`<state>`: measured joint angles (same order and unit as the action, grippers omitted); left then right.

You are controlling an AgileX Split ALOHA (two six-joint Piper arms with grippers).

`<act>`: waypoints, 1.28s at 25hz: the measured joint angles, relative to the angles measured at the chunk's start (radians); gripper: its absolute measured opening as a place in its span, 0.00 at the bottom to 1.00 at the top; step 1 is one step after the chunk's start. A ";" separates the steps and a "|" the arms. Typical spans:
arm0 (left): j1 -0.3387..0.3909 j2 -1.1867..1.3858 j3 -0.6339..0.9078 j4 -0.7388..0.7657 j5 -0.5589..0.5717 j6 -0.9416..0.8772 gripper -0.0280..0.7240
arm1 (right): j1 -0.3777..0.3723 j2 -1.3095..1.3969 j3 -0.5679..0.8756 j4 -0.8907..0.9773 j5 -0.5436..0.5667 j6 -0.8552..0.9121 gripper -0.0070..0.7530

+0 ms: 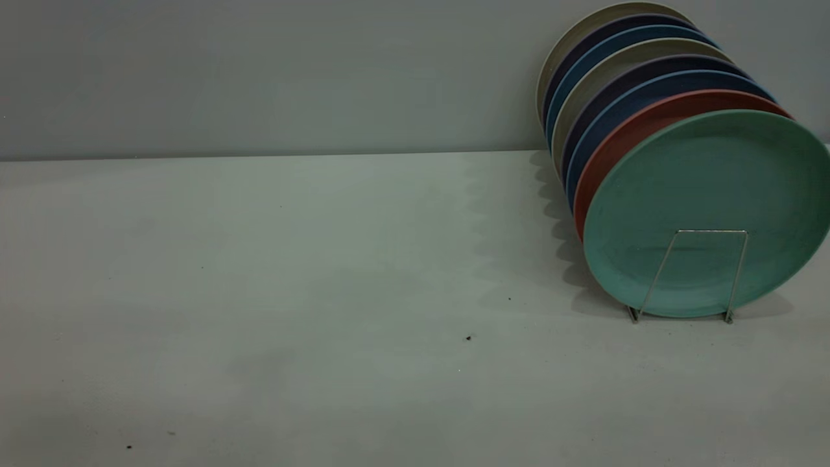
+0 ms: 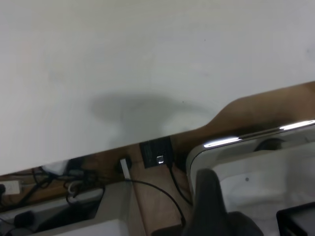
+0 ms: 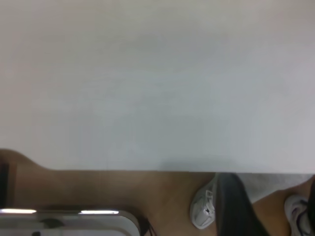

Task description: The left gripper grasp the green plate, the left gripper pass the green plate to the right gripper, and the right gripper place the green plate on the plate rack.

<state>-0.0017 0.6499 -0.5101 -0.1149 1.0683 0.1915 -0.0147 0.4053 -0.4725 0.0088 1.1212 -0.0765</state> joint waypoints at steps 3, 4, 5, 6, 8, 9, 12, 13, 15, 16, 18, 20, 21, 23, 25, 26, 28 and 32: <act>0.000 -0.045 0.001 0.003 0.026 -0.003 0.80 | 0.030 -0.009 0.000 -0.001 0.000 0.000 0.51; 0.000 -0.059 0.005 0.007 0.032 -0.003 0.80 | 0.036 -0.021 0.000 -0.001 0.000 0.000 0.51; 0.000 -0.076 0.009 0.009 0.037 -0.003 0.80 | 0.043 -0.037 0.000 -0.002 0.000 0.001 0.51; 0.000 -0.094 0.014 0.011 0.037 -0.004 0.80 | 0.053 -0.057 0.000 -0.009 0.000 0.001 0.51; 0.000 -0.126 0.018 0.020 0.037 -0.005 0.80 | 0.073 -0.101 0.000 -0.009 0.000 0.003 0.51; 0.000 -0.143 0.018 0.022 0.037 -0.005 0.80 | 0.080 -0.126 0.000 -0.009 0.000 0.003 0.51; 0.000 -0.194 0.018 0.023 0.038 -0.005 0.80 | 0.086 -0.194 0.000 -0.009 0.000 0.003 0.51; 0.000 -0.211 0.018 0.023 0.039 -0.005 0.80 | 0.086 -0.216 0.000 -0.009 0.001 0.003 0.51; 0.000 -0.245 0.018 0.024 0.040 -0.005 0.80 | 0.086 -0.257 0.000 -0.009 0.004 0.003 0.51; 0.000 -0.264 0.018 0.024 0.040 -0.005 0.80 | 0.086 -0.279 0.000 -0.009 0.004 0.003 0.51; 0.000 -0.298 0.018 0.024 0.040 -0.005 0.80 | 0.086 -0.325 0.000 -0.009 0.004 0.003 0.51; 0.000 -0.338 0.018 0.024 0.043 -0.005 0.80 | 0.086 -0.383 0.000 -0.009 0.004 0.005 0.51; 0.000 -0.361 0.018 0.025 0.045 -0.005 0.80 | 0.086 -0.403 0.000 -0.009 0.006 0.006 0.51; 0.000 -0.405 0.018 0.024 0.048 -0.005 0.80 | 0.086 -0.422 0.000 -0.003 0.013 0.006 0.51; 0.000 -0.458 0.018 0.024 0.049 -0.005 0.80 | 0.086 -0.422 0.000 -0.002 0.014 0.006 0.51; 0.000 -0.490 0.018 0.024 0.050 -0.005 0.80 | 0.086 -0.422 0.000 -0.002 0.014 0.006 0.51; 0.000 -0.559 0.018 0.024 0.054 -0.005 0.80 | 0.086 -0.422 0.000 -0.002 0.014 0.006 0.51; 0.000 -0.664 0.018 0.023 0.074 -0.005 0.80 | 0.086 -0.422 0.000 -0.001 0.014 0.006 0.51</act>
<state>-0.0017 -0.0146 -0.4925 -0.0916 1.1423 0.1867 0.0711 -0.0171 -0.4725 0.0074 1.1355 -0.0707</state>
